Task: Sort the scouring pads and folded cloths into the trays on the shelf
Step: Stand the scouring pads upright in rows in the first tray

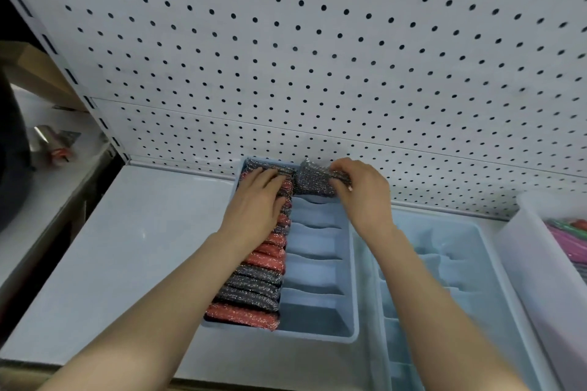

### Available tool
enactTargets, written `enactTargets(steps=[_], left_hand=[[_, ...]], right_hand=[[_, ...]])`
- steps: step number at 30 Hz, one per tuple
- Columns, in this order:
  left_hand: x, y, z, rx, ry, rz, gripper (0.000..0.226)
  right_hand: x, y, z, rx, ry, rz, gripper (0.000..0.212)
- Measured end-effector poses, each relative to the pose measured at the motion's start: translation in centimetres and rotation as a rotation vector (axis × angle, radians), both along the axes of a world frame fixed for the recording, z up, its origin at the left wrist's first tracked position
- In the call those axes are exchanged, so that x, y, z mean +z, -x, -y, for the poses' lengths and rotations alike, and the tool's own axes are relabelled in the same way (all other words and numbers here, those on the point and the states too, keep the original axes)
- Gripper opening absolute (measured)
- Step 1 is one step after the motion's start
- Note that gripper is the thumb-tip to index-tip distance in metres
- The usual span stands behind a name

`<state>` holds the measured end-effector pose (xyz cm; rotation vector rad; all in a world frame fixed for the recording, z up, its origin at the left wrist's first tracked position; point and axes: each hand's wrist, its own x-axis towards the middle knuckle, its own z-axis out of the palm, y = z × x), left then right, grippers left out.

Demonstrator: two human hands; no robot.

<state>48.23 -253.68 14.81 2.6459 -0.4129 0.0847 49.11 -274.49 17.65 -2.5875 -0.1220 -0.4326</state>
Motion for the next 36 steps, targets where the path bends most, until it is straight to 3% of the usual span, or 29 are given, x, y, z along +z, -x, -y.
enactTargets(steps=[5, 8, 18, 22, 26, 36], left_hand=[[-0.8, 0.3, -0.2, 0.005, -0.026, 0.000, 0.047], [-1.1, 0.4, -0.3, 0.010, -0.027, 0.012, 0.046], [-1.1, -0.2, -0.1, 0.027, -0.022, -0.007, 0.045], [0.2, 0.3, 0.0, 0.009, -0.008, -0.024, 0.042], [2.4, 2.5, 1.7, -0.070, 0.106, 0.011, 0.036], [5.6, 8.3, 13.4, -0.429, 0.283, -0.007, 0.030]], right_hand=[[-2.8, -1.0, -1.7, 0.038, 0.240, -0.084, 0.022], [-3.2, -1.2, -1.7, 0.014, 0.284, 0.001, 0.026], [-3.3, -1.0, -1.2, 0.050, 0.215, 0.014, 0.030], [-2.0, 2.0, 0.2, 0.034, 0.139, 0.053, 0.019], [-0.4, 7.0, 2.8, -0.026, 0.224, 0.095, 0.025], [3.5, 20.0, 14.5, -0.398, 0.179, 0.130, 0.028]])
